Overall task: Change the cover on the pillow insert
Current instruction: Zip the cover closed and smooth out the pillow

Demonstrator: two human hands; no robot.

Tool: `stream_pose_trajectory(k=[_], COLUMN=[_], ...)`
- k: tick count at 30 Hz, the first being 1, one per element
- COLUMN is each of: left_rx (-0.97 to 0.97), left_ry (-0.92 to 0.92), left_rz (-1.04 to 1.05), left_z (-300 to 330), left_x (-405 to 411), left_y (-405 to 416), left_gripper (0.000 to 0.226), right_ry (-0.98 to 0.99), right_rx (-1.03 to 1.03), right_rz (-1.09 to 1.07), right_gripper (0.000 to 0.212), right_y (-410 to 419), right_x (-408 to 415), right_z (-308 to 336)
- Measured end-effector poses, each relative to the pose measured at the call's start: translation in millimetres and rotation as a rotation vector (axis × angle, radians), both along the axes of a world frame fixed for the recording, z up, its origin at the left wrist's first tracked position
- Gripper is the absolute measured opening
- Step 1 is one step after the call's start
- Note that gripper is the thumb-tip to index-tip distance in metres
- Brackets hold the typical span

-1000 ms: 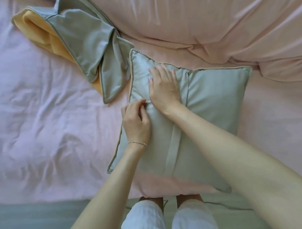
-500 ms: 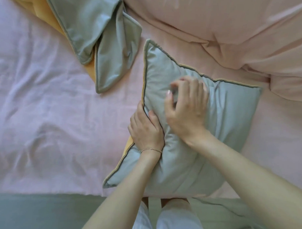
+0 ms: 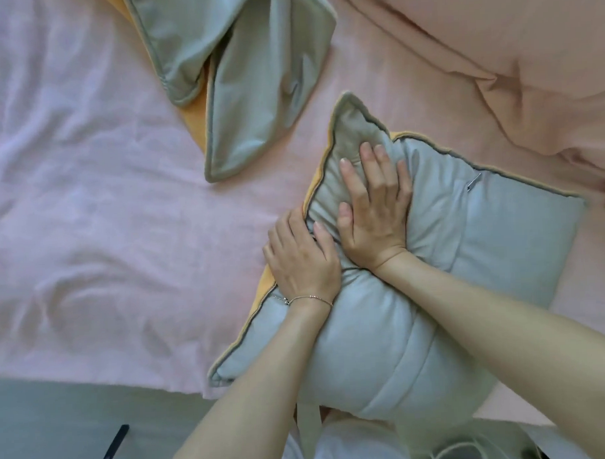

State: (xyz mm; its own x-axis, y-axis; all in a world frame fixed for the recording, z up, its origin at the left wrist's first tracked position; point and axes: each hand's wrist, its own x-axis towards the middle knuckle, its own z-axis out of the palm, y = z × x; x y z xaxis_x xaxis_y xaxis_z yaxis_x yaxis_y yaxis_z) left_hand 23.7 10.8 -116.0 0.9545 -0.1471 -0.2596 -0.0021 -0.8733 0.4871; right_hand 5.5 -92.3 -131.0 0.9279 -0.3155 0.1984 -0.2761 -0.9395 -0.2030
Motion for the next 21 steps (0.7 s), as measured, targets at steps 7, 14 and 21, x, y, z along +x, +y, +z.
stream_pose_trajectory(k=[7,14,21], left_rx=[0.031,-0.104,-0.411], left_ry=[0.045,0.102,0.302], left_rz=[0.168,0.192,-0.076], left_z=[-33.5,-24.1,15.3], left_x=[42.3,62.2,33.5], left_y=[-17.7,-25.1,23.1], left_gripper=[0.039,0.06,0.067], right_ry=[0.059,0.05,-0.095], right_rx=[-0.054,-0.015,0.464], right_rz=[0.052,0.009,-0.211], right_gripper=[0.047,0.032,0.044], right_y=[-15.1,-27.8,3.0], right_x=[66.7,95.4,68.9], right_z=[-41.0,-27.3,47.7])
